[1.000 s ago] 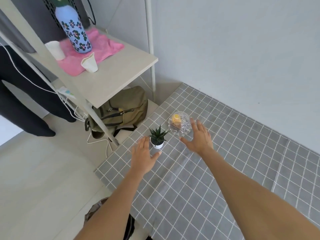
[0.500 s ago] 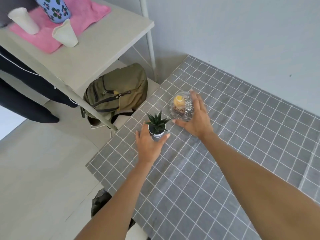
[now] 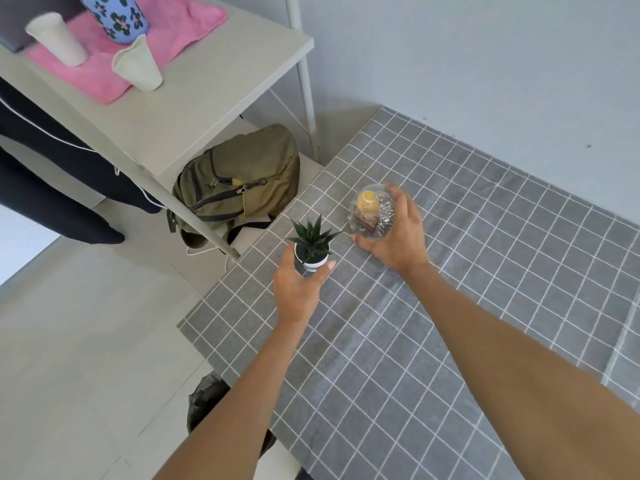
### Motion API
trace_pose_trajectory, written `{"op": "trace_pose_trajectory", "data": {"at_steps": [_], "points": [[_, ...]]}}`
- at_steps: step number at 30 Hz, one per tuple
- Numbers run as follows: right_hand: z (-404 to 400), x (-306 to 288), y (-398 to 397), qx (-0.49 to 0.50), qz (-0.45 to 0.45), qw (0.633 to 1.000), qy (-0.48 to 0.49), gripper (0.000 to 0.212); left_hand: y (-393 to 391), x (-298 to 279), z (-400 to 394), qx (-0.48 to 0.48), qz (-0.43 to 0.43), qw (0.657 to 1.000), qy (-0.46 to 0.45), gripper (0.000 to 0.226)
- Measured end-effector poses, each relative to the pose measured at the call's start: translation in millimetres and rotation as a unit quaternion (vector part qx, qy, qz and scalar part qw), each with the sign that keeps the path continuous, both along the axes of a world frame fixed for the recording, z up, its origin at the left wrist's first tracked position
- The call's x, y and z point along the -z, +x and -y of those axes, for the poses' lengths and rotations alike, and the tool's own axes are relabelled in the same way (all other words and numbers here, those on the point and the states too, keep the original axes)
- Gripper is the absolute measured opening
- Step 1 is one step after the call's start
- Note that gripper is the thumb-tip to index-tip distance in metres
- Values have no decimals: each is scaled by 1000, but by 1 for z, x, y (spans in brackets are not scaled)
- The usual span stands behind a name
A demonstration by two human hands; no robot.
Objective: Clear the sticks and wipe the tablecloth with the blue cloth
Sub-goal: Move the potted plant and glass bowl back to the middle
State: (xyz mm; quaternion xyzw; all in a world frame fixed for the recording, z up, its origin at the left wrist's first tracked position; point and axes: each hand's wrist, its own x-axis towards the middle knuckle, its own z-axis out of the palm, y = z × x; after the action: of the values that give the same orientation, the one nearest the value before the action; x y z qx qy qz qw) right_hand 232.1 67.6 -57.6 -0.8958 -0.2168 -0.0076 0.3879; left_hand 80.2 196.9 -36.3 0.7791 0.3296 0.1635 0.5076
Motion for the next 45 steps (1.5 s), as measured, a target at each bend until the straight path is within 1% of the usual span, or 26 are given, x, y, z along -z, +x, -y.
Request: {"op": "trace_pose_trajectory", "data": {"at_steps": [4,9,12,17,21,23,27,31,36,41,45], "points": [[16,2,-14,22,7,1000,0,102,-3,-4,-3,9,-1,1000,-17,42],[38,5,-37,59,25,998,9,100,-9,-10,-2,40,4,999,-17,43],[53,5,-54,85,35,996,7,99,-17,-14,2,44,-10,999,-27,43],[81,3,-86,145,37,988,21,96,-24,-18,12,67,-20,997,-20,49],[110,0,-105,200,34,979,30,96,-16,-26,30,111,-20,993,-25,48],[129,-1,-111,225,37,973,24,97,-9,-29,44,142,-26,989,-28,49],[168,-7,-114,272,44,961,20,97,10,-31,77,194,-23,980,-43,43],[219,-12,-109,316,55,947,6,96,37,-29,121,246,-40,968,-33,43],[271,-17,-93,358,68,931,-4,97,74,-31,177,293,-37,955,-33,42],[314,-13,-75,391,57,919,-5,99,109,-24,225,335,-33,941,-21,45],[341,-8,-63,405,50,913,-7,98,133,-17,255,350,-33,936,-15,44]]}}
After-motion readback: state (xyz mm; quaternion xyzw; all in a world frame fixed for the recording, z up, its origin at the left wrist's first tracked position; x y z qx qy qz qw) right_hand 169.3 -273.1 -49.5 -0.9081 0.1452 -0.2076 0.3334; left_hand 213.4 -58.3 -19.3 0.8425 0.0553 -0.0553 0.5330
